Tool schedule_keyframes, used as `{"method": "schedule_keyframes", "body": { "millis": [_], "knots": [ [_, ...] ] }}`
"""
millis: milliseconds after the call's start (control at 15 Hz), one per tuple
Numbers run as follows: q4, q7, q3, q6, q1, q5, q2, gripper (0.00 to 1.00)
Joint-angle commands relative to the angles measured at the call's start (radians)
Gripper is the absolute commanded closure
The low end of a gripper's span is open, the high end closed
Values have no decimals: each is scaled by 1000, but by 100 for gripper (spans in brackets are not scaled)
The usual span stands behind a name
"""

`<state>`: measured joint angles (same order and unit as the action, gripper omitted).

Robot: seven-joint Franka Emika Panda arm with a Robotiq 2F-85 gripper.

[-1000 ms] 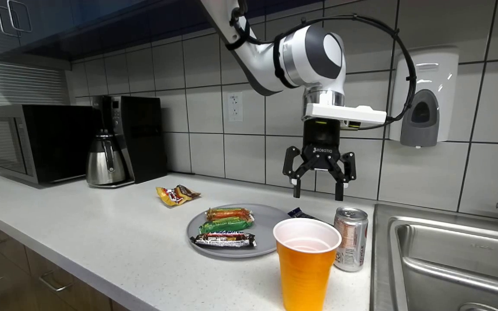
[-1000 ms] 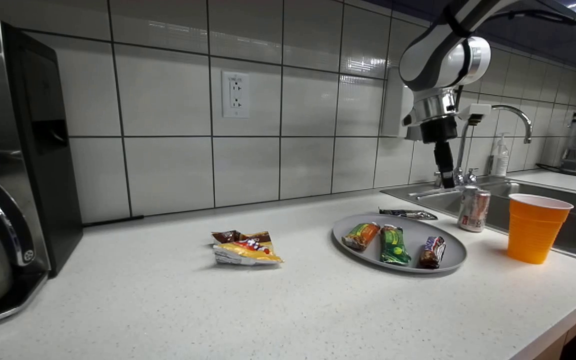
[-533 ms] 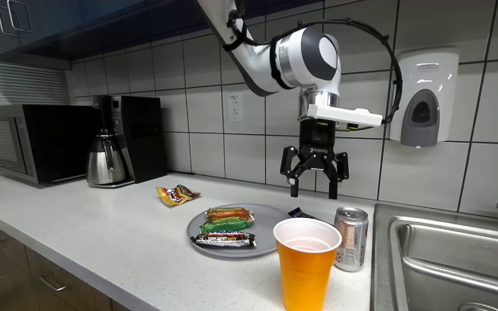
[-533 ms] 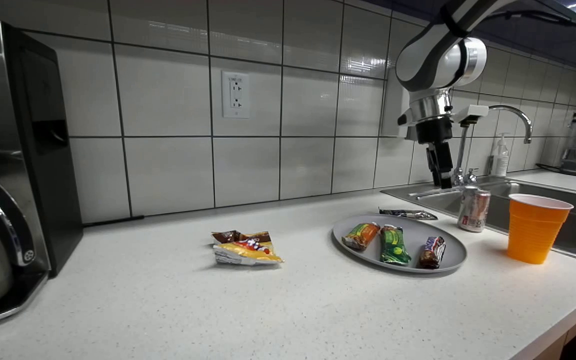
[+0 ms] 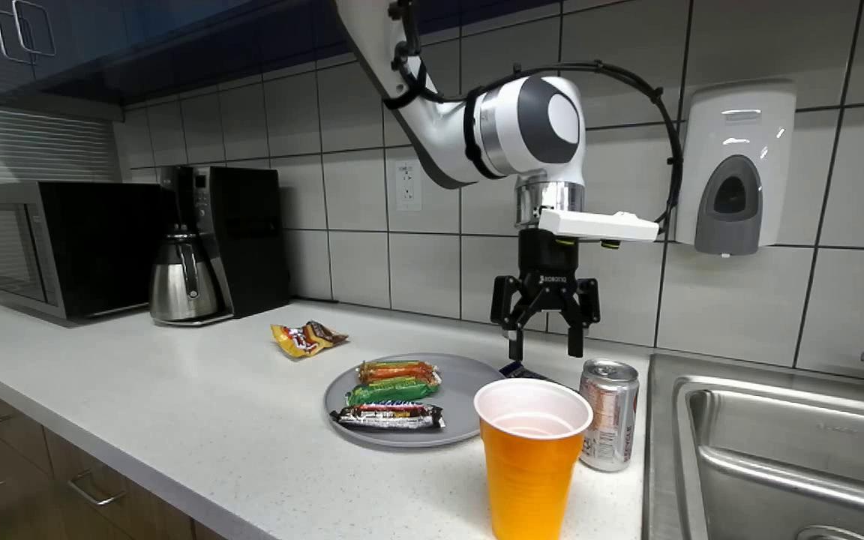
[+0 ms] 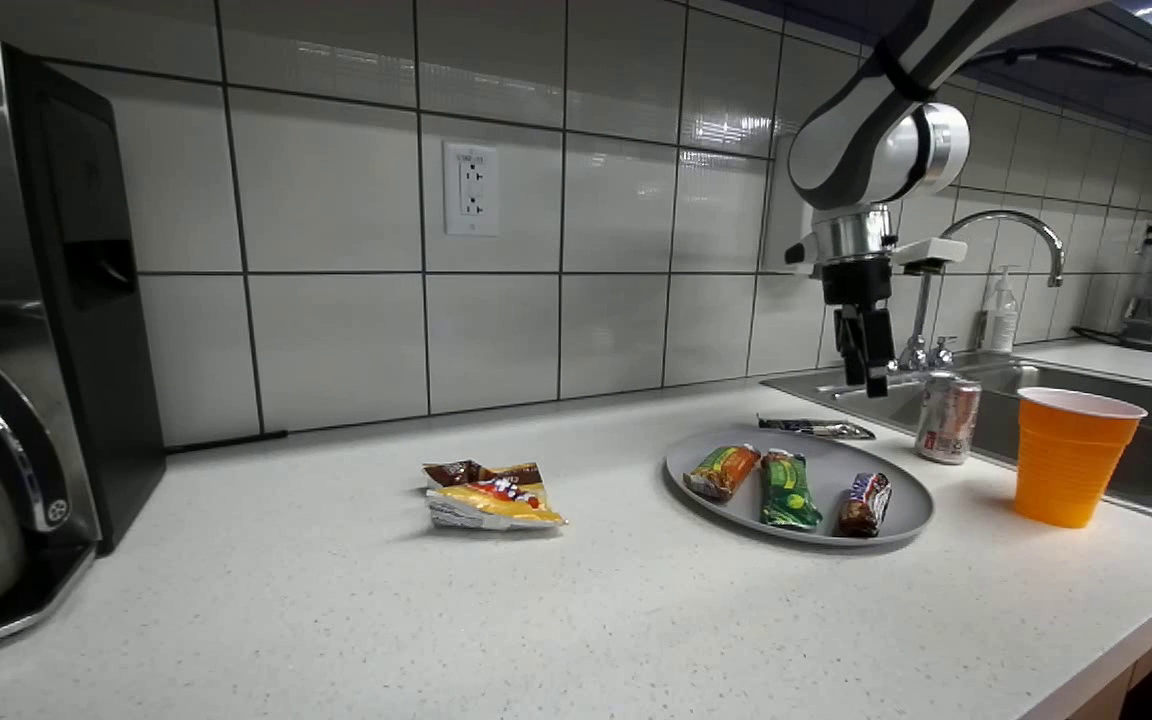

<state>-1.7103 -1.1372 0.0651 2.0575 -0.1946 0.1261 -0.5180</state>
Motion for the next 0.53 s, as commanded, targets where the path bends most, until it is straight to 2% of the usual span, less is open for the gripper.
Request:
{"method": "schedule_keyframes", "body": {
  "millis": [0, 467],
  "knots": [
    [-19, -50, -21, 78, -18, 7, -6, 0],
    [15, -76, -39, 135, -15, 0, -49, 0]
  ]
}}
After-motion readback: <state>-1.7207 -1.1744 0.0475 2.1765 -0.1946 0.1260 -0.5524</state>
